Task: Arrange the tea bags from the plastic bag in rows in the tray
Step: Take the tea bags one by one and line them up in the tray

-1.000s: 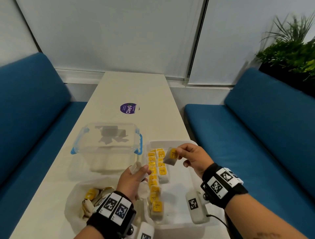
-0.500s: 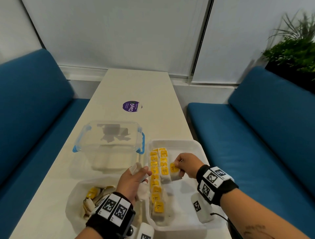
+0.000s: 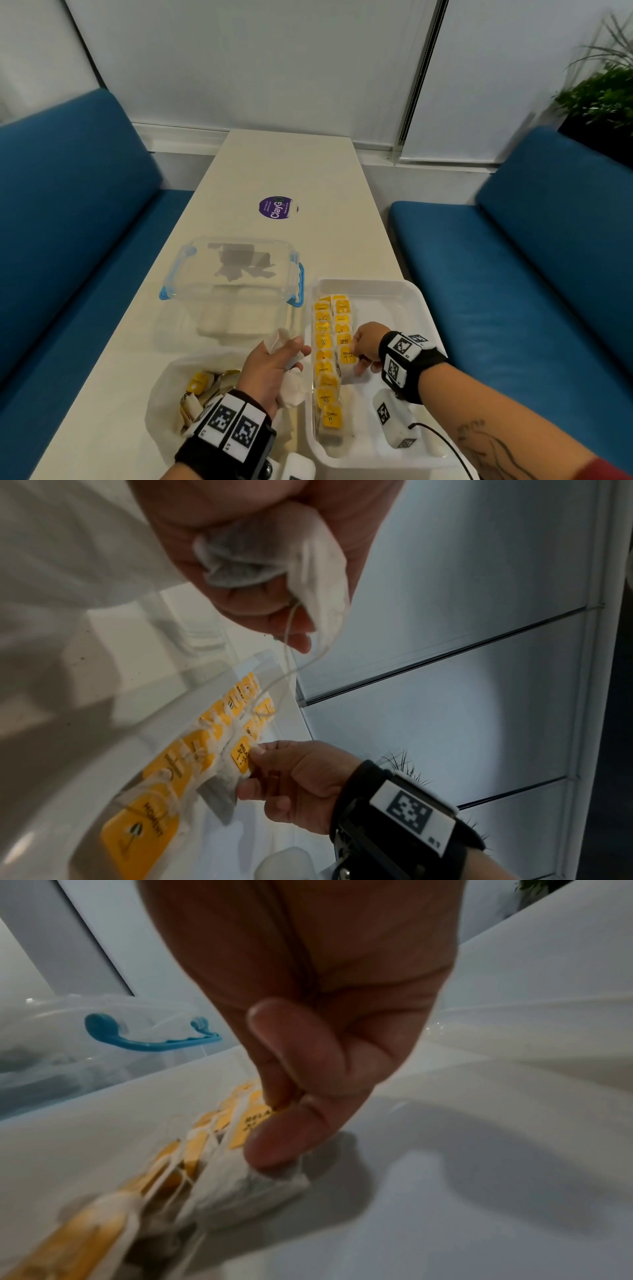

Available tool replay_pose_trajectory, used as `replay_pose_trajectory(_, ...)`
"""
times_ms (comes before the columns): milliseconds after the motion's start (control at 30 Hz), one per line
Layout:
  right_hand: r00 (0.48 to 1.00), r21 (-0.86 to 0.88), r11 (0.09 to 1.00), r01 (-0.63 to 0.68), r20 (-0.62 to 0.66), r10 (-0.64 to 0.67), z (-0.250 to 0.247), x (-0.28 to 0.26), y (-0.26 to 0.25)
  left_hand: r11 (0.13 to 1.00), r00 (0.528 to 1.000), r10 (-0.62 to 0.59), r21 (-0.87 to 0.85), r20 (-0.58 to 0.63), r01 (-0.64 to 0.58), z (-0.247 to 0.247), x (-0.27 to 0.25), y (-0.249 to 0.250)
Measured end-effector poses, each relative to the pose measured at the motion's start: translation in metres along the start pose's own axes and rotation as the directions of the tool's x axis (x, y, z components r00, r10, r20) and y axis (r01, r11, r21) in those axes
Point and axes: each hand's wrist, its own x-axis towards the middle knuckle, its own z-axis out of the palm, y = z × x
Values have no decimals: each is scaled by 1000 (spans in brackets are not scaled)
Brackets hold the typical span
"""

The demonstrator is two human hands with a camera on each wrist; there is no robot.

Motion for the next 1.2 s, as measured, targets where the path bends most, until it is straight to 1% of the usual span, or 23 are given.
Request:
replay_pose_trajectory(100, 1000, 17, 1000, -20, 16, 19, 5, 6, 0, 1000, 1000, -18, -23, -9, 18, -2, 0, 0)
replay_pose_trajectory(167, 1000, 16, 999, -29, 3, 29, 8, 7, -2, 998, 999, -35, -54, -4, 35, -2, 0, 0)
replay_pose_trajectory(267, 997, -15, 999, -38, -60, 37, 8, -8, -8, 994, 999, -54, -91, 5, 54, -1, 1, 0)
replay_pose_trajectory(300, 999, -12, 1000, -28, -42, 28, 7, -17, -9, 994, 998, -58, -94, 7, 58, -1, 1, 1)
replay_pose_trajectory(333, 1000, -25, 1000, -13, 18, 13, 7, -26, -10, 994, 998, -62, -95, 12, 62, 0, 1, 1)
replay_pose_trajectory(367, 994, -58, 998, 2, 112, 5, 9, -34, -11, 993, 998, -69, -92, 16, 70, 0, 0, 2)
replay_pose_trajectory(433, 952, -108, 994, 34, 308, 1, 16, -48, -13, 993, 997, -80, -85, 23, 81, 2, 0, 1)
replay_pose_trajectory(467, 925, -119, 992, 48, 381, 1, 20, -53, -13, 993, 996, -83, -81, 27, 85, 3, 0, 1)
replay_pose_trajectory(533, 894, -136, 988, 69, 447, -1, 30, -58, -15, 993, 996, -89, -80, 34, 91, 5, -2, 1)
replay_pose_trajectory(633, 895, -167, 979, 117, 445, -31, 38, -61, -20, 991, 994, -97, -87, 44, 100, 8, -7, 1)
replay_pose_trajectory(700, 906, -194, 969, 153, 419, -59, 38, -64, -22, 983, 987, -150, -94, 55, 155, 7, -9, 0)
replay_pose_trajectory(767, 932, -228, 959, 170, 353, -82, 31, -69, -21, 970, 973, -218, -97, 69, 224, 6, -12, -1)
replay_pose_trajectory(833, 965, -237, 949, 210, 208, -162, 19, -74, -19, 962, 966, -247, -101, 80, 255, 6, -14, -2)
replay_pose_trajectory(867, 967, -211, 945, 249, 111, -230, 13, -77, -16, 961, 965, -250, -103, 79, 257, 6, -15, -2)
replay_pose_trajectory(900, 950, -170, 936, 308, 8, -311, 7, -79, -14, 959, 963, -255, -103, 88, 264, 7, -17, -1)
replay_pose_trajectory(933, 917, -119, 918, 379, -81, -390, 4, -82, -13, 957, 959, -261, -98, 106, 271, 8, -18, -1)
replay_pose_trajectory(967, 878, -67, 889, 452, -141, -457, 1, -87, -13, 956, 954, -268, -84, 132, 280, 9, -18, -1)
replay_pose_trajectory(1033, 808, 7, 827, 562, -219, -547, -1, -99, -15, 962, 950, -270, 7, 157, 272, 12, -18, -3)
replay_pose_trajectory(1067, 785, 30, 809, 587, -263, -560, 1, -104, -18, 969, 956, -247, 66, 156, 240, 14, -19, -3)
replay_pose_trajectory(1100, 768, 54, 798, 600, -318, -556, 2, -107, -20, 976, 969, -196, 127, 147, 179, 17, -20, -4)
replay_pose_trajectory(1133, 764, 84, 801, 593, -372, -527, 4, -110, -22, 976, 976, -151, 177, 154, 123, 20, -21, -7)
replay_pose_trajectory(1167, 772, 108, 809, 577, -396, -498, 6, -112, -24, 977, 983, -95, 205, 158, 61, 23, -24, -8)
replay_pose_trajectory(1200, 792, 117, 828, 549, -388, -470, 10, -115, -26, 971, 985, -54, 240, 161, 14, 29, -26, -8)
